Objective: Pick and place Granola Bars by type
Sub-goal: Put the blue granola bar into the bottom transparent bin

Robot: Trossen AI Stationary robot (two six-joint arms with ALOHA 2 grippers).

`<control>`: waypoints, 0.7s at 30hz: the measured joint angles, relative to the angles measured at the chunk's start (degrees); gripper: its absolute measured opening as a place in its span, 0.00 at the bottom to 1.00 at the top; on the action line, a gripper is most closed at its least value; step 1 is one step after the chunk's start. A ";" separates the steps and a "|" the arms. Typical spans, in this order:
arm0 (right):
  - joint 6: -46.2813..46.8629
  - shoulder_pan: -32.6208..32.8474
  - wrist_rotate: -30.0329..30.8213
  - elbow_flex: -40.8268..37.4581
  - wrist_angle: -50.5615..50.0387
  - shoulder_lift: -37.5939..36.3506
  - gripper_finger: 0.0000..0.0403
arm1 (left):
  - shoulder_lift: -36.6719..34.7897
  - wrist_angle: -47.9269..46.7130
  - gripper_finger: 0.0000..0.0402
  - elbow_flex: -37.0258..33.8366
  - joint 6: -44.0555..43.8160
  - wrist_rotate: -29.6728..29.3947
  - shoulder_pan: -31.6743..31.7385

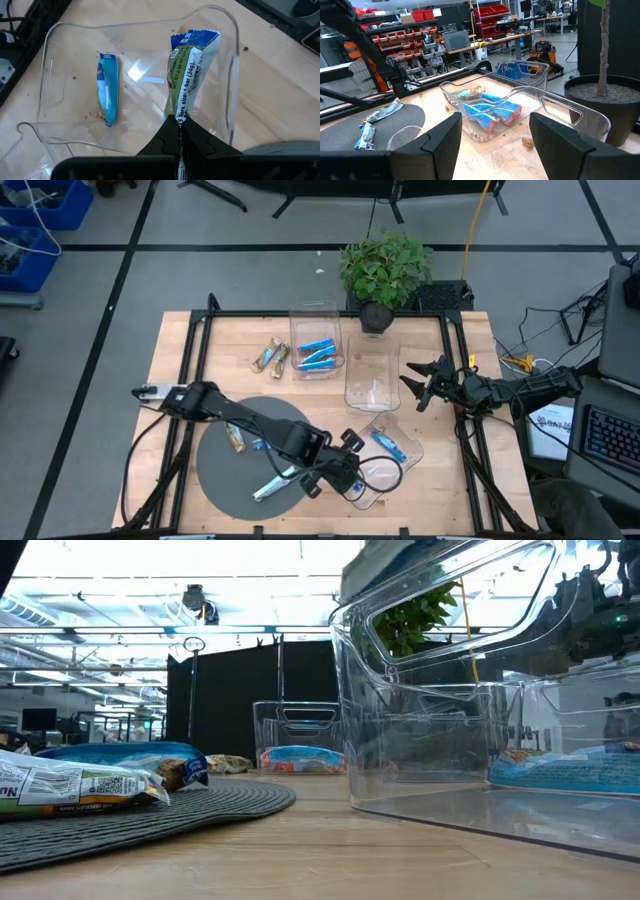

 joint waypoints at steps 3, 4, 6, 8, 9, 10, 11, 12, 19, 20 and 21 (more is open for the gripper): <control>-0.01 0.00 0.02 -0.01 -0.02 0.01 0.56 | 0.62 0.02 0.01 0.03 0.07 0.03 -0.15; 0.00 -0.01 0.02 0.01 -0.02 0.01 0.56 | 0.73 0.19 0.01 0.02 0.07 0.03 -0.13; -0.01 0.00 0.00 0.01 0.00 -0.01 0.56 | 0.98 1.99 0.01 0.02 0.09 -0.01 -0.13; 0.00 0.00 0.02 -0.01 -0.02 0.00 0.56 | 1.00 2.48 0.01 0.02 0.08 0.10 -0.13; -0.01 -0.01 0.02 0.00 -0.01 -0.01 0.56 | 1.00 2.80 0.01 0.02 0.10 0.13 -0.13; 0.00 -0.01 0.02 0.01 -0.02 0.00 0.56 | 1.00 3.39 0.01 0.02 0.11 0.17 -0.14; 0.01 -0.02 0.01 0.01 -0.01 0.01 0.56 | 1.13 4.09 0.01 0.02 0.12 0.31 -0.20; 0.00 0.00 0.02 -0.01 -0.02 -0.01 0.56 | 1.36 4.91 0.01 0.02 0.11 0.37 -0.30; 0.00 0.00 0.02 0.00 0.00 -0.02 0.56 | 3.13 6.46 0.01 -0.01 -0.34 1.25 -0.64; -0.01 0.00 0.00 0.01 -0.01 -0.02 0.56 | 3.53 6.02 0.01 -0.01 -0.47 1.36 -0.65; 0.01 0.00 0.00 -0.01 0.00 0.01 0.56 | 4.10 5.88 0.01 -0.01 -0.48 1.47 -0.66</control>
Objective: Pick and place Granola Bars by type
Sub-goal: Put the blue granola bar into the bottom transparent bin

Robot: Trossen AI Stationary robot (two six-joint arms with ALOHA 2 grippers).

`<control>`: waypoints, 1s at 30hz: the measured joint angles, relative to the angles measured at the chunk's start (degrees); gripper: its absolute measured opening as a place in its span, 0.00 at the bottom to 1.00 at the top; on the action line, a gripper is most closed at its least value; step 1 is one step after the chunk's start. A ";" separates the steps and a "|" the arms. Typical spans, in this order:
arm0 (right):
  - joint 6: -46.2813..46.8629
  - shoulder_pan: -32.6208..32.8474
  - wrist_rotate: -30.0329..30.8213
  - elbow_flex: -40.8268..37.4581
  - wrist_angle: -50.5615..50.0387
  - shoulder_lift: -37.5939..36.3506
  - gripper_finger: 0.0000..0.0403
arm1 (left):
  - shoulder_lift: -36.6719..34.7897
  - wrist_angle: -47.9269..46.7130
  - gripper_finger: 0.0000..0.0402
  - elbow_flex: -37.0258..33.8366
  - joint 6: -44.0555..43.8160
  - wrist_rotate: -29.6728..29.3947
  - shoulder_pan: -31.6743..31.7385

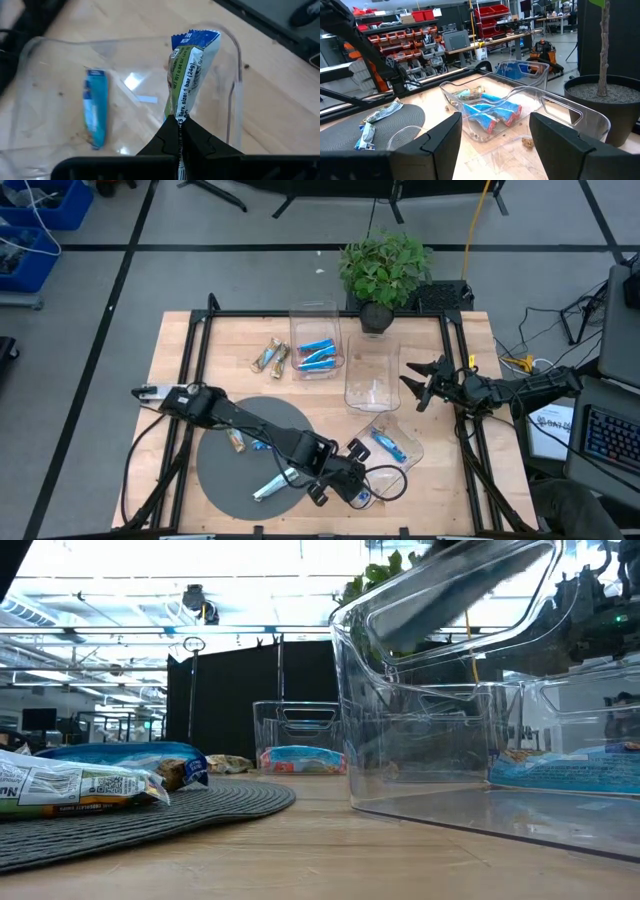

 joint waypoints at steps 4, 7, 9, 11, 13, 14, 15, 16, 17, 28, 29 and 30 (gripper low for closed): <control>-0.02 0.00 0.02 0.00 0.00 0.00 0.56 | 1.24 -0.78 0.01 -0.04 -0.04 -0.04 0.02; -0.01 -0.01 0.01 0.01 0.00 0.00 0.56 | 1.89 -0.23 0.01 -0.04 -0.04 -0.05 0.02; 0.00 0.00 0.02 0.00 -0.01 0.00 0.56 | 2.06 0.03 0.01 -0.51 -0.12 0.01 0.02; -0.02 0.00 0.02 0.02 0.00 0.00 0.56 | 1.98 1.46 0.01 -1.93 -0.21 0.03 0.02; -0.01 -0.01 0.02 0.01 0.00 -0.01 0.56 | 1.97 1.28 0.01 -3.04 -0.23 0.41 0.02; 0.00 -0.01 0.01 0.01 0.00 -0.01 0.56 | 1.97 1.04 0.01 -3.61 -0.29 0.59 0.02; 0.00 -0.01 0.01 0.00 0.00 0.00 0.56 | 1.97 1.07 0.01 -4.15 -0.31 0.69 0.00; -0.01 -0.01 0.01 0.02 -0.01 0.00 0.56 | 1.97 1.33 0.01 -4.76 -0.30 0.91 0.00; -0.01 -0.01 0.02 0.02 0.00 -0.02 0.56 | 1.97 1.44 0.01 -5.29 -0.32 1.05 0.00; -0.02 -0.02 0.02 0.00 -0.01 0.00 0.56 | 1.97 1.54 0.05 -5.89 -0.48 0.47 0.28; -0.02 -0.01 0.01 0.02 0.00 0.00 0.56 | 1.97 1.47 0.05 -5.89 -0.50 0.49 0.28; 0.00 0.00 0.00 0.00 0.00 0.00 0.56 | 1.97 1.42 0.05 -5.89 -0.71 0.51 0.26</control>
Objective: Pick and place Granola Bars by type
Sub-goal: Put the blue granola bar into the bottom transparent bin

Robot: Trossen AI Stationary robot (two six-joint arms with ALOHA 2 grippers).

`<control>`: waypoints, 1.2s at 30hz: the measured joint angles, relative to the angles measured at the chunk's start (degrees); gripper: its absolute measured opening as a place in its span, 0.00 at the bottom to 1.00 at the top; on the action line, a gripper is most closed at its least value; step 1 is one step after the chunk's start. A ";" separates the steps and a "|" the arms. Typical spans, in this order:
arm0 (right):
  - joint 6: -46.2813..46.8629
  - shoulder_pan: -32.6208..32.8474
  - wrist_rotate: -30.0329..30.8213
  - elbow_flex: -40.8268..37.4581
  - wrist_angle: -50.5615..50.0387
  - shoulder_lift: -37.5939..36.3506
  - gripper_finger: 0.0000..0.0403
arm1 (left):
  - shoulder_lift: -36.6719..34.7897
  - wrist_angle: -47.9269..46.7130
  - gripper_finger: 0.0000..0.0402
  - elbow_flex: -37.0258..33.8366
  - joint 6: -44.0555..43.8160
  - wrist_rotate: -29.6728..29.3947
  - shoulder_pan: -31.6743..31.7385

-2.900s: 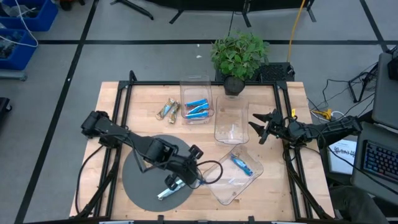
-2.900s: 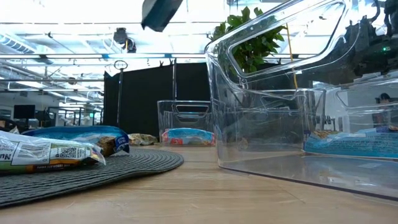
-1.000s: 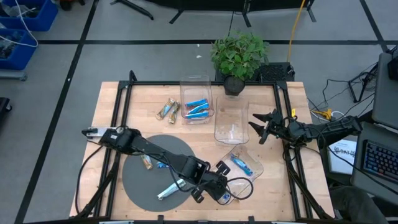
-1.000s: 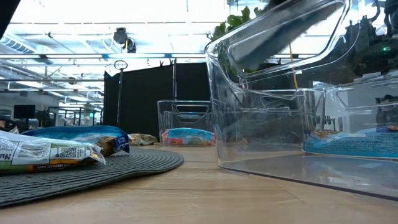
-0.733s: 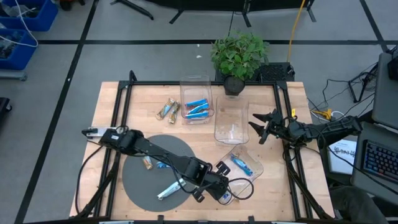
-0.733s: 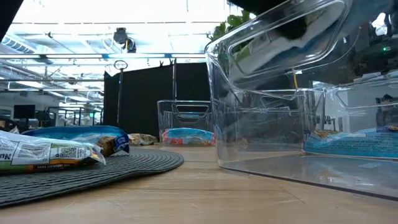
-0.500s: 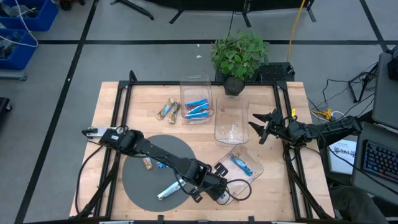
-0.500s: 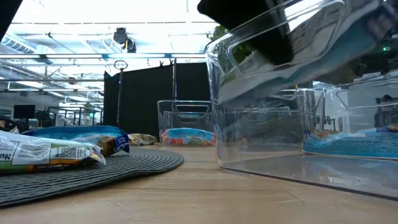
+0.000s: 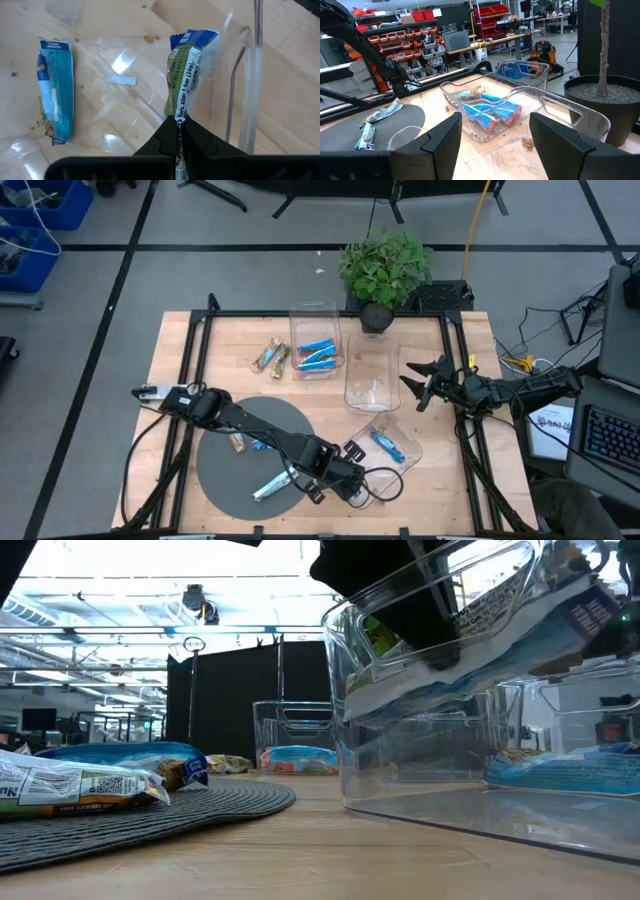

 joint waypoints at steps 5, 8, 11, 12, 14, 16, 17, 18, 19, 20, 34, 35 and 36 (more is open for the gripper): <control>-0.01 0.00 0.02 0.02 -0.01 0.00 0.56 | 0.00 0.12 0.06 0.00 0.04 0.00 0.02; -0.02 -0.02 0.02 0.01 0.00 -0.02 0.56 | -0.02 0.09 0.12 0.00 0.08 -0.02 0.02; -0.02 -0.02 0.00 0.02 0.00 0.00 0.56 | -0.02 0.22 0.20 0.00 0.21 -0.11 0.02; -0.02 0.00 0.01 0.02 0.00 -0.01 0.56 | -0.04 0.24 0.23 0.00 0.23 -0.11 0.02; 0.00 -0.02 0.02 0.02 0.00 0.00 0.56 | -0.04 0.25 0.28 0.00 0.23 -0.14 0.09; -0.01 -0.02 0.00 0.01 0.00 0.00 0.56 | -0.05 0.27 0.33 0.00 0.23 -0.18 0.10; -0.02 0.00 0.01 0.00 0.00 0.00 0.56 | -0.07 0.31 0.35 0.00 0.23 -0.17 0.09; -0.01 -0.01 0.00 0.02 0.00 -0.01 0.56 | -0.07 0.31 0.37 0.00 0.23 -0.17 0.07; -0.02 -0.02 0.02 0.02 0.00 0.00 0.56 | -0.09 0.30 0.40 0.00 0.23 -0.15 0.07; 0.00 -0.02 0.00 0.00 0.00 0.00 0.56 | -0.09 0.25 0.42 0.00 0.23 -0.15 0.07; -0.02 -0.02 0.02 0.02 0.00 0.00 0.56 | -0.13 -6.66 0.66 14.51 1.85 -7.20 1.59; -0.02 -0.01 0.00 0.01 0.00 0.00 0.56 | -0.13 -8.12 0.67 16.11 1.76 -8.85 1.72; 0.00 0.00 0.00 0.00 0.00 0.00 0.56 | -0.31 -8.62 0.68 16.63 1.31 -10.51 1.84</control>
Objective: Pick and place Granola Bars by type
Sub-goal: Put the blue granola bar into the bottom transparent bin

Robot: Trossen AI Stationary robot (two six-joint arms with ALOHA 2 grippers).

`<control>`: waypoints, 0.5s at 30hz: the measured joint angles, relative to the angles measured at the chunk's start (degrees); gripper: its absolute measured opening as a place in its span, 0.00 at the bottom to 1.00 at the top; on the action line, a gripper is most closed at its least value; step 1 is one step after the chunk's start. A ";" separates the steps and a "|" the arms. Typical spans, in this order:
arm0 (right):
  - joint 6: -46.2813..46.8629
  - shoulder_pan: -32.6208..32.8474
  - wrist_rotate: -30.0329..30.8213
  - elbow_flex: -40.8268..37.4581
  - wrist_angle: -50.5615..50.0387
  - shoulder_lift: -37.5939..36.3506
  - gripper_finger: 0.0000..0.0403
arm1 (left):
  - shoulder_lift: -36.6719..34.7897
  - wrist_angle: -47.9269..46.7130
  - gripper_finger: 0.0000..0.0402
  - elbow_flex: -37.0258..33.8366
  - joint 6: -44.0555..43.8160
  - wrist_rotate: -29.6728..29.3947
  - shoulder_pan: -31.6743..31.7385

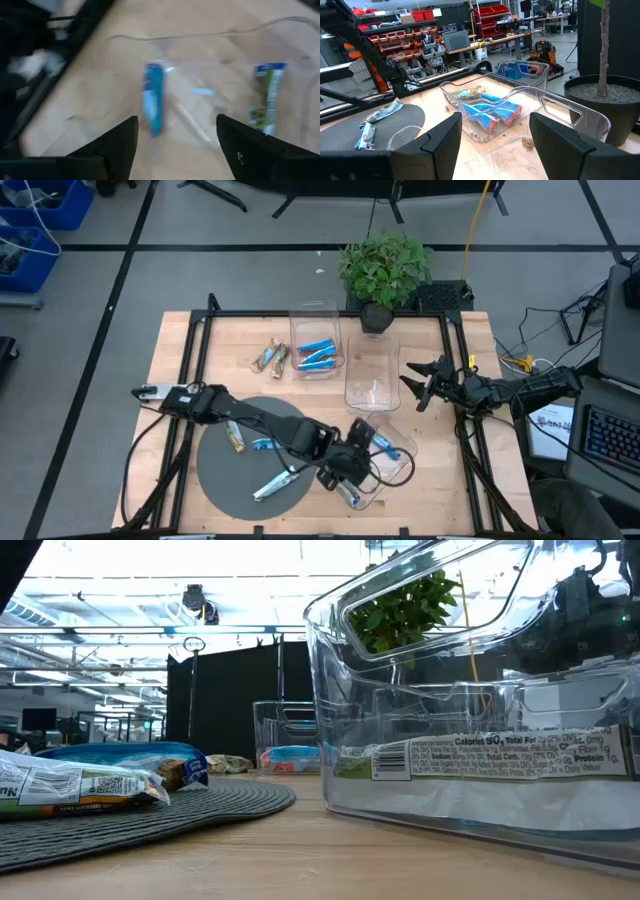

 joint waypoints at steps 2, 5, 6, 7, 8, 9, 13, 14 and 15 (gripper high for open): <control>-0.02 0.00 0.00 0.02 0.00 -0.02 0.56 | -2.01 0.14 0.69 -0.95 -0.59 -3.79 0.26; -0.02 -0.02 0.00 0.02 0.00 -0.02 0.56 | -4.35 -1.52 0.70 -0.60 -2.87 -7.90 0.79; -0.02 -0.02 0.01 0.02 0.00 0.00 0.56 | -5.27 -2.54 0.69 -0.56 -3.90 -8.81 1.04; -0.01 -0.01 0.01 0.02 0.00 -0.02 0.56 | -6.19 -3.50 0.69 -0.56 -5.03 -9.57 1.30; -0.01 0.00 0.01 0.01 0.00 -0.02 0.56 | -7.15 -4.25 0.69 -0.56 -6.10 -10.04 1.69; -0.02 0.00 0.01 0.02 0.00 -0.01 0.56 | -8.00 -5.13 0.68 -0.56 -7.27 -10.28 2.09; -0.01 0.00 0.00 0.02 0.00 -0.01 0.56 | -11.63 -12.40 0.68 -0.54 -13.45 -11.57 3.86; -0.02 0.00 0.00 0.02 0.00 -0.02 0.56 | -12.20 -14.90 0.68 -0.54 -15.23 -11.66 4.37; 0.00 -0.02 0.02 0.02 0.00 0.00 0.56 | -12.72 -17.54 0.68 -0.68 -17.07 -11.68 4.95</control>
